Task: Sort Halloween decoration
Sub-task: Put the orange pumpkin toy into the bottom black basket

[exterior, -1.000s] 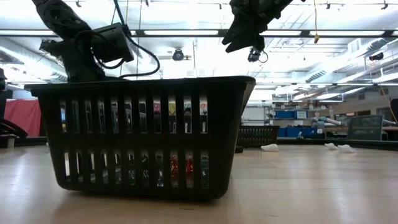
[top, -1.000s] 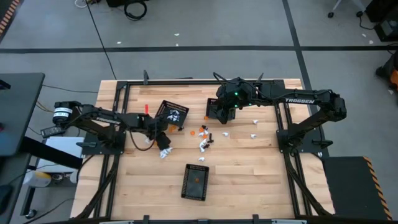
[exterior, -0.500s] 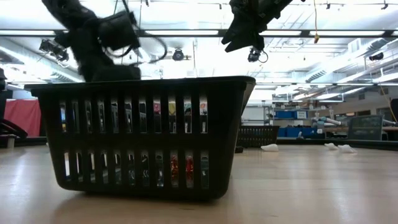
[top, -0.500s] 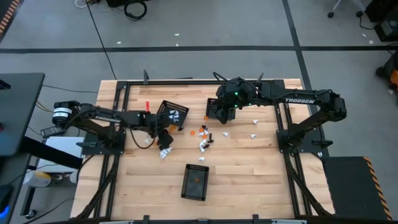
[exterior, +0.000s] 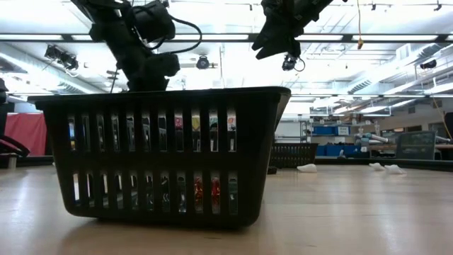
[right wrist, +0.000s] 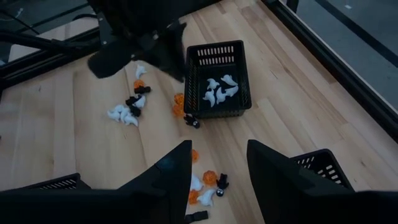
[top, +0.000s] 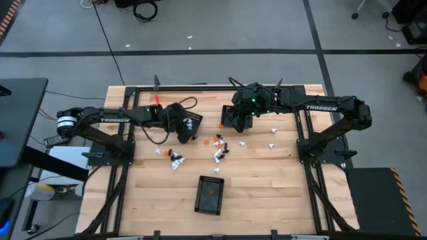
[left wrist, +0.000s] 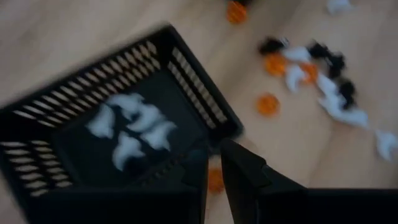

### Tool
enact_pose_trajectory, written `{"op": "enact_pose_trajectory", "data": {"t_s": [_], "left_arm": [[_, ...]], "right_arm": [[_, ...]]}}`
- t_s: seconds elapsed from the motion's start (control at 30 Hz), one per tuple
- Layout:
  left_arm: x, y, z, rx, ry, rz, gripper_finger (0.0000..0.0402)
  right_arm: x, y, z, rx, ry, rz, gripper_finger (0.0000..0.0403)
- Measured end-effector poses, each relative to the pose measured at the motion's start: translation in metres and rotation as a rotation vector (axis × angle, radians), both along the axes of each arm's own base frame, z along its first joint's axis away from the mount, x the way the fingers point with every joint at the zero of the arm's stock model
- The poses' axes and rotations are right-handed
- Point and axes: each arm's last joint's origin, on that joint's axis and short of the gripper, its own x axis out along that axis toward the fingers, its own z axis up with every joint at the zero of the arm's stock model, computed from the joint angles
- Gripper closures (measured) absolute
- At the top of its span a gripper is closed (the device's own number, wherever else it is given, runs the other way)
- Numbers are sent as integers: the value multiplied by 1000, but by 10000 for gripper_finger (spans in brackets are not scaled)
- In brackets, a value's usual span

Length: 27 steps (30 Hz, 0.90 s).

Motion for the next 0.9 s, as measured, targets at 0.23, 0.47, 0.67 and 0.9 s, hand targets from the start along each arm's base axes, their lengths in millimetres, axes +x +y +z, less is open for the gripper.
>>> {"op": "enact_pose_trajectory", "data": {"t_s": [0.23, 0.47, 0.67, 0.9], "left_arm": [[3, -27, -2, 50, 50, -257, 323], [6, -47, -39, 86, 109, -402, 259], [13, -46, -52, 158, 81, -369, 211], [16, -37, -68, 112, 133, -356, 193]], "right_arm": [[0, 0, 0, 3, -2, -2, 243], [0, 0, 1, 6, -8, -6, 243], [1, 0, 1, 10, -14, -10, 243], [1, 0, 1, 15, -12, -13, 243]]}}
